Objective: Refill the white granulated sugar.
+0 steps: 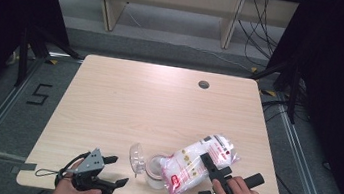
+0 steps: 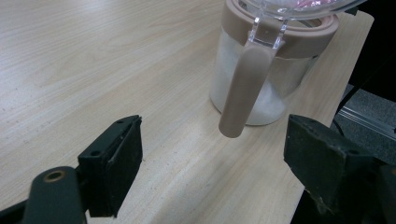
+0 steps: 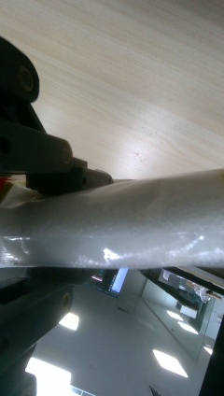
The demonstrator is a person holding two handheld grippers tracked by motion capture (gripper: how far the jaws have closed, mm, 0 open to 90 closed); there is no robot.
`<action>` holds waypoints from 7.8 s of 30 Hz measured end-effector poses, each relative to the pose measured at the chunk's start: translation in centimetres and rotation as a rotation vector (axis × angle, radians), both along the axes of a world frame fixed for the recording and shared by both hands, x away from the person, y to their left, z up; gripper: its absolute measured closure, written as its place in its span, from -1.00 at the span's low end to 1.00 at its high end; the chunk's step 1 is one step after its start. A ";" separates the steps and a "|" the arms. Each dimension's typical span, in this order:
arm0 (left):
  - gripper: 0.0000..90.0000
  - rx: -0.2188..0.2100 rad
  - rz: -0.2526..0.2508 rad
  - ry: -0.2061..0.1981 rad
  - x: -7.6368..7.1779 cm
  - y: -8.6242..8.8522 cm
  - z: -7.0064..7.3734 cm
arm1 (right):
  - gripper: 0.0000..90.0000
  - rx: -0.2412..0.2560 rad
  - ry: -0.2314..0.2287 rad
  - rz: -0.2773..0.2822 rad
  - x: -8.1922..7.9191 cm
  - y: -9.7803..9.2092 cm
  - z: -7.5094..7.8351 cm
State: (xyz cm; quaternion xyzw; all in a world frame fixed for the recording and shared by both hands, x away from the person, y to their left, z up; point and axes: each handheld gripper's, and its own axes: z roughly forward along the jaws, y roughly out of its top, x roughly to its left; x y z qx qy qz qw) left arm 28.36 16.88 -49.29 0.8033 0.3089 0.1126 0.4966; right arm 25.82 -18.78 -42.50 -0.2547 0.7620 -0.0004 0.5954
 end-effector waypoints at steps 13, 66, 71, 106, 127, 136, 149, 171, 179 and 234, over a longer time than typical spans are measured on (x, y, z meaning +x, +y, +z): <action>-0.57 0.002 0.000 0.000 0.0 0.0 0.0 | 0.51 0.004 0.012 0.002 0.1 -0.1 -0.1; -0.56 0.013 0.003 -0.005 -0.1 0.1 0.1 | 0.54 -0.029 -0.007 0.011 -0.1 0.1 0.3; -0.56 0.005 0.003 -0.003 -0.1 0.0 0.1 | 0.54 -0.020 -0.017 0.010 -0.2 0.1 0.3; -0.56 0.012 -0.001 -0.009 -0.1 0.1 0.2 | 0.56 0.001 -0.004 0.003 -0.2 -0.1 0.4; -0.56 0.018 0.003 -0.010 -0.1 0.1 0.2 | 0.58 0.010 -0.001 0.003 0.0 -0.4 0.6; -0.56 0.017 0.003 -0.010 -0.1 0.1 0.2 | 0.61 0.021 0.017 -0.008 -0.1 -0.4 0.7; -0.56 0.014 -0.002 -0.010 -0.1 0.1 0.2 | 0.64 0.067 0.064 -0.009 0.3 -0.5 0.6; -0.56 0.013 -0.003 -0.009 -0.1 0.1 0.2 | 0.67 0.306 0.243 0.041 1.5 -2.1 0.2; -0.55 0.014 -0.004 -0.009 -0.1 0.1 0.2 | 0.69 0.382 0.315 0.042 1.6 -2.3 -0.5; -0.55 0.021 -0.009 -0.005 -0.1 0.2 0.3 | 0.77 0.848 0.630 -0.053 5.2 -5.7 -3.3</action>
